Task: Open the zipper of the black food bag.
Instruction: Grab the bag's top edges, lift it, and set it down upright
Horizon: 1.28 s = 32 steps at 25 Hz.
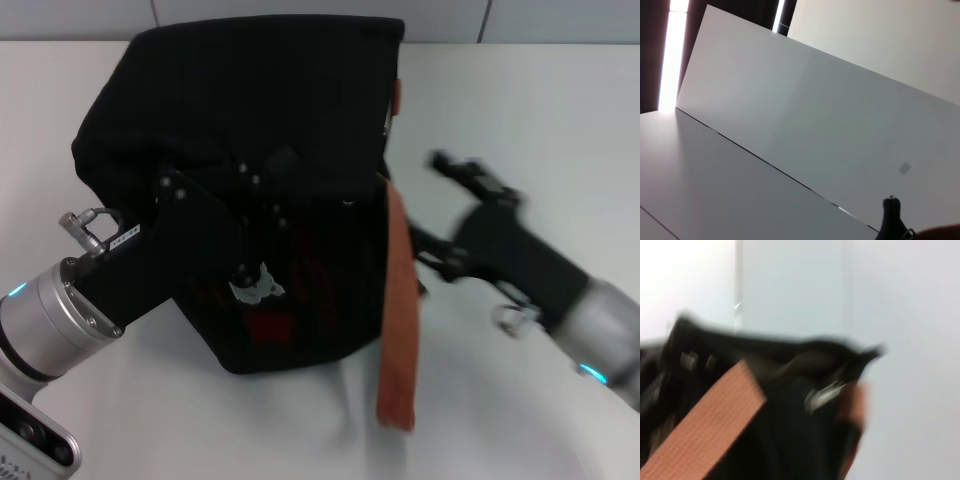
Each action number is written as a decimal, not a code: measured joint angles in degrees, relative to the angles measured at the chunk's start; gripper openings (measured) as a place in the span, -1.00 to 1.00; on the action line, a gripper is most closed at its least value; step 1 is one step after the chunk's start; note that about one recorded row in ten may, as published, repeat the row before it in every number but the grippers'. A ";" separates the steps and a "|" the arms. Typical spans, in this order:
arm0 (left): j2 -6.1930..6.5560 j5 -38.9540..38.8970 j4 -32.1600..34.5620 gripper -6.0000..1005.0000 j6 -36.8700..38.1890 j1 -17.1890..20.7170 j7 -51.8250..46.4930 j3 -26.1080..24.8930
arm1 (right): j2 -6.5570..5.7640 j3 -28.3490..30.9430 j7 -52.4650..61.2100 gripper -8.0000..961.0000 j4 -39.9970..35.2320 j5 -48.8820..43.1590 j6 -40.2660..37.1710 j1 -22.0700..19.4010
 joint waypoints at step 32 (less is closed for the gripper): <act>-0.04 0.07 -3.63 -0.81 -4.57 -0.93 5.26 2.18 | 0.06 7.37 -25.25 0.66 9.75 -4.05 -5.64 -6.37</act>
